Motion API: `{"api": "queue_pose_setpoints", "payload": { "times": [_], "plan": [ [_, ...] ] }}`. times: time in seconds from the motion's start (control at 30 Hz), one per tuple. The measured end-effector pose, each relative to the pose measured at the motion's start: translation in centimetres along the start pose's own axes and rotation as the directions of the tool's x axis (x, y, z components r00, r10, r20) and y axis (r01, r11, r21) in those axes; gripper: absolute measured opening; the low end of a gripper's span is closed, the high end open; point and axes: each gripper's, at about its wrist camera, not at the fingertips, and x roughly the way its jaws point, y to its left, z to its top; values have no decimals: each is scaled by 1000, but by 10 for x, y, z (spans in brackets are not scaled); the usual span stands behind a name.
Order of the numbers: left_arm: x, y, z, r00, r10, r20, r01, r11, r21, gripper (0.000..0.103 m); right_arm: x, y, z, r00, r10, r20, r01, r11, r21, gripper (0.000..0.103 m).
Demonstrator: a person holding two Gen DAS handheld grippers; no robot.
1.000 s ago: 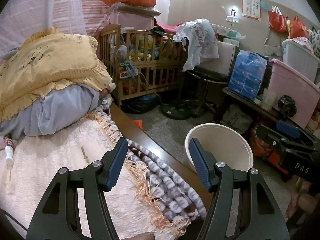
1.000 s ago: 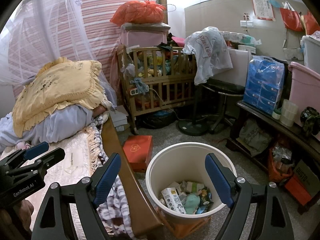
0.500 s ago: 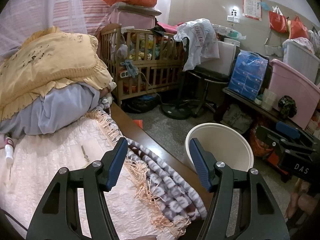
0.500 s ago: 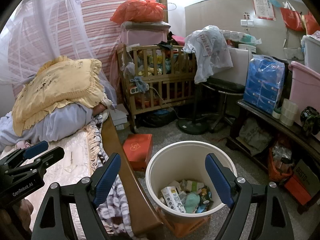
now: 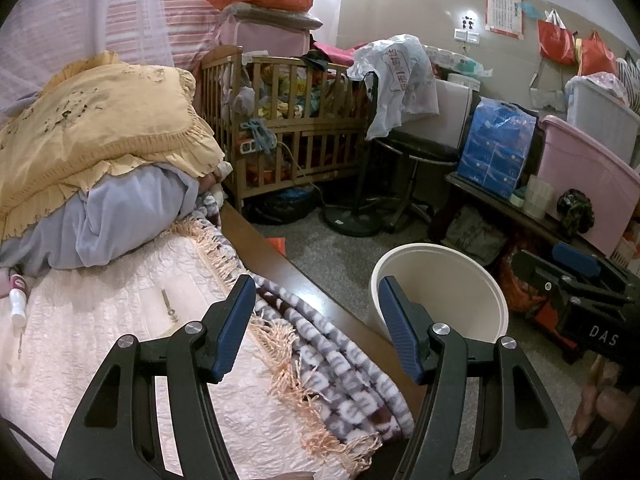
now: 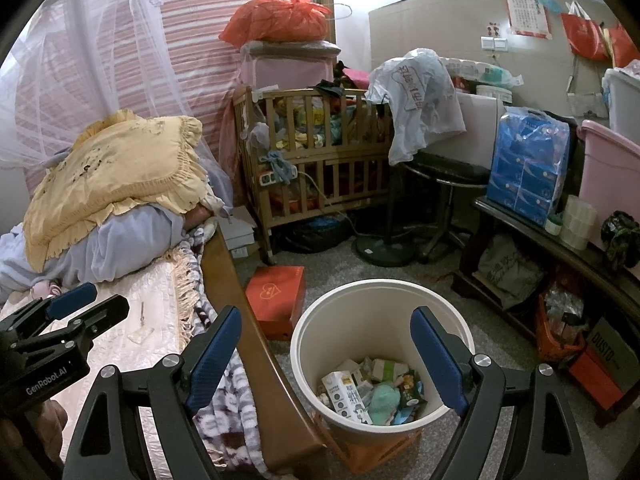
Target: Collect trash
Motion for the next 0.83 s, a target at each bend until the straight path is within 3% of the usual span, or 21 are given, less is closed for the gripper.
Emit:
{"api": "queue_pose_setpoints", "payload": {
  "times": [0.63, 0.83],
  "plan": [
    [1, 4, -7, 1000, -8, -2, 8, 1000, 1, 63, -7, 6, -3, 1000, 1, -15, -1, 1000, -5, 86],
    [-2, 24, -19, 1000, 10, -11, -10, 1000, -19, 63, 3, 16, -7, 999, 19, -38, -20, 999, -32, 86]
  ]
}}
